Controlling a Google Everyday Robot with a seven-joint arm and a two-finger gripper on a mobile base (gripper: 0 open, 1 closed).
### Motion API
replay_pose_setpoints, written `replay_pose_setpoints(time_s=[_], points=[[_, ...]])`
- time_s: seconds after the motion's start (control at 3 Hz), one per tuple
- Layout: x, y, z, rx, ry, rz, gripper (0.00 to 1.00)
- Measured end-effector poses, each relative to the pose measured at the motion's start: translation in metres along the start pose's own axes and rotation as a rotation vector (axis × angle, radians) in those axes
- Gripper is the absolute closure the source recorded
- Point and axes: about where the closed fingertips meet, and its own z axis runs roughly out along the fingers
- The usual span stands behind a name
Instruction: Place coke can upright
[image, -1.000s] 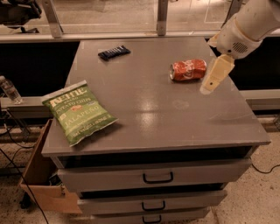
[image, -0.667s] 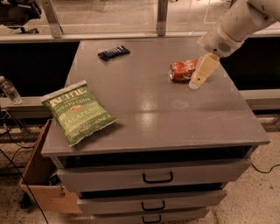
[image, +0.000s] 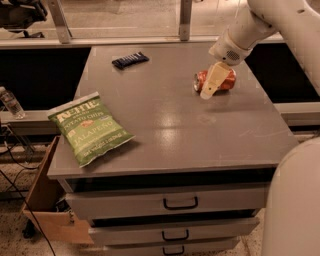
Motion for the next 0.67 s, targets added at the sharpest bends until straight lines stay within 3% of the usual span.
replay_pose_setpoints(time_s=[0.33, 0.67], points=[[0.001, -0.006, 0.019, -0.024, 0.017, 0.008, 0.0], [0.003, -0.008, 0.031, -0.04, 0.03, 0.015, 0.18]])
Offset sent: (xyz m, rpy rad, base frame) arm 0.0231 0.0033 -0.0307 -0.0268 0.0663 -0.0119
